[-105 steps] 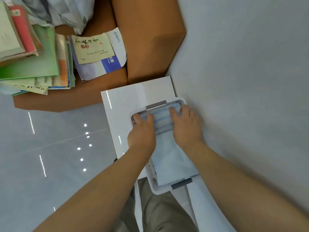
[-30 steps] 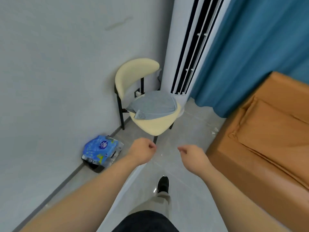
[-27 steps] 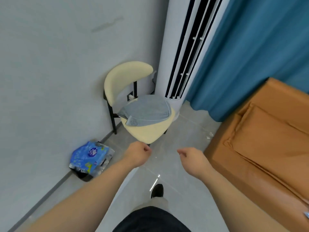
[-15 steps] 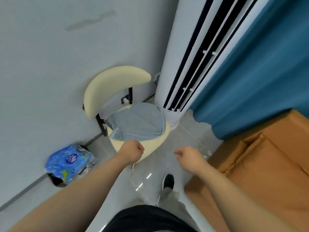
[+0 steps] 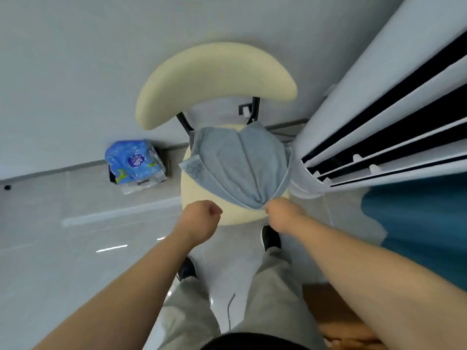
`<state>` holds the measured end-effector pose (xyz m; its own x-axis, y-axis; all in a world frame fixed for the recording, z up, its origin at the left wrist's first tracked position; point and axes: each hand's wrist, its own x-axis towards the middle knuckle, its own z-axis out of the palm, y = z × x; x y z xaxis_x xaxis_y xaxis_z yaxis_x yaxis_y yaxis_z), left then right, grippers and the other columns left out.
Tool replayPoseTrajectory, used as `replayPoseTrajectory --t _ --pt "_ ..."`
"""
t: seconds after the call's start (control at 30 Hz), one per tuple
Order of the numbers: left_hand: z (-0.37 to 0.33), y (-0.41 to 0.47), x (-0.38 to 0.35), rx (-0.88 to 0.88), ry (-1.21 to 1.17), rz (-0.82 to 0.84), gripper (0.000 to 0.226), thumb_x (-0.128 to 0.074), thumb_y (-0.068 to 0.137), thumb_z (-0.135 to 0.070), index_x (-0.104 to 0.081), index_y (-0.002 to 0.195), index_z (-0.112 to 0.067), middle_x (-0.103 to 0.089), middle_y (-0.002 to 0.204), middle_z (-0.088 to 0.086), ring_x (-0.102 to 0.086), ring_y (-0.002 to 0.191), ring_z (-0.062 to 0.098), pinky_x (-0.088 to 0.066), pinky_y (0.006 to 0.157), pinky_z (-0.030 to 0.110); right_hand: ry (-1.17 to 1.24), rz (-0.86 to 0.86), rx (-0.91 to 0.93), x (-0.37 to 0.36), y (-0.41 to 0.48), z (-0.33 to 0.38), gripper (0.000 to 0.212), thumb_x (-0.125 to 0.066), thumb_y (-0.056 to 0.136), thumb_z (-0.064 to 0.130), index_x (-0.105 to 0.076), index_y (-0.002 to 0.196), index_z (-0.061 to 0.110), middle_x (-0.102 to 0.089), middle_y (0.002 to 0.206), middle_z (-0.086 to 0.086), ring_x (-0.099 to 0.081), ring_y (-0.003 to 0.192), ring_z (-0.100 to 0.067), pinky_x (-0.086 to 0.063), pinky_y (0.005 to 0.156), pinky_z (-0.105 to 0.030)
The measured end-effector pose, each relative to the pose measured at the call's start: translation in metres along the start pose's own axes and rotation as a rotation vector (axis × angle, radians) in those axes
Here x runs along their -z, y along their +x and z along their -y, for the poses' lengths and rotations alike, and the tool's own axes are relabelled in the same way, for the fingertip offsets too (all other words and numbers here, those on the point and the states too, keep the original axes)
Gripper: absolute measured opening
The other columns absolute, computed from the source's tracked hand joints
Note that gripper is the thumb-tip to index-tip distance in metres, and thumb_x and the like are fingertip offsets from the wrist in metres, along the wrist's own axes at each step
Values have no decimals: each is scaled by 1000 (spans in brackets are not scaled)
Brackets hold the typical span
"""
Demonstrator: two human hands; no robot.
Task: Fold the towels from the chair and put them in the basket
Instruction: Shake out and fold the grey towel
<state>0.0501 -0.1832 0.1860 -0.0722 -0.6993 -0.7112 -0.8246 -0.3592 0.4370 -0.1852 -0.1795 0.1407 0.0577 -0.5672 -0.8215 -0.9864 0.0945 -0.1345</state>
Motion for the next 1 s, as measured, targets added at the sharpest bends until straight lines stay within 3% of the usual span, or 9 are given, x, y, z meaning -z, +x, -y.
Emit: replayPoseTrajectory --t 0.23,0.37,0.57,0.67,0.77,0.83,0.9,1.0 --pt "-5 35 -74 44 -163 -56 18 -56 95 -21 -72 104 -24 -72 102 -6 -68 92 15 -47 74 25 -283 -12 163 -26 74 -12 33 -48 91 3 -61 119 14 -59 124 -7 -62 110 -30 -52 84 -39" --pt "14 77 -118 17 -194 -97 20 -55 96 -22 -72 107 -23 -72 98 -5 -65 92 15 -49 78 26 -364 -79 215 -66 121 -29 38 -51 92 9 -53 129 17 -52 126 -8 -60 111 -33 -50 85 -42" --pt "49 131 -179 -64 -230 -242 23 -57 93 -16 -70 109 -26 -70 109 -10 -68 93 13 -52 81 28 -310 -352 300 -110 163 -58 25 -46 99 18 -51 123 19 -48 118 -8 -61 101 -34 -37 70 -35" --pt "50 150 -195 -202 -116 -403 40 -59 88 -10 -64 125 -26 -64 127 -7 -63 108 17 -47 95 28 -299 -475 373 -119 172 -66 20 -47 99 18 -48 119 19 -52 113 -7 -62 95 -34 -37 64 -36" --pt "43 165 -207 -356 107 -416 48 -64 86 -15 -59 133 -25 -61 135 -2 -57 121 21 -43 99 31 -362 -641 447 -124 168 -66 18 -47 101 19 -43 118 20 -61 110 -9 -66 93 -36 -37 61 -37" --pt "40 171 -218 -330 248 -409 33 -64 85 -23 -66 118 -26 -67 119 2 -61 112 27 -49 88 35 -366 -716 493 -126 161 -67 17 -42 103 22 -43 119 18 -61 111 -11 -65 96 -37 -36 63 -39" --pt "39 163 -227 -266 358 -503 14 -59 86 -25 -67 97 -25 -66 100 4 -63 99 31 -49 72 35 -377 -786 548 -125 147 -70 14 -41 103 19 -43 116 16 -59 110 -13 -63 98 -38 -37 65 -40" --pt "32 119 -235 -227 401 -705 12 -53 94 -26 -63 100 -20 -61 104 6 -62 94 33 -49 70 39 -365 -904 593 -121 100 -75 13 -48 98 13 -44 110 15 -57 106 -12 -63 95 -38 -40 63 -40"
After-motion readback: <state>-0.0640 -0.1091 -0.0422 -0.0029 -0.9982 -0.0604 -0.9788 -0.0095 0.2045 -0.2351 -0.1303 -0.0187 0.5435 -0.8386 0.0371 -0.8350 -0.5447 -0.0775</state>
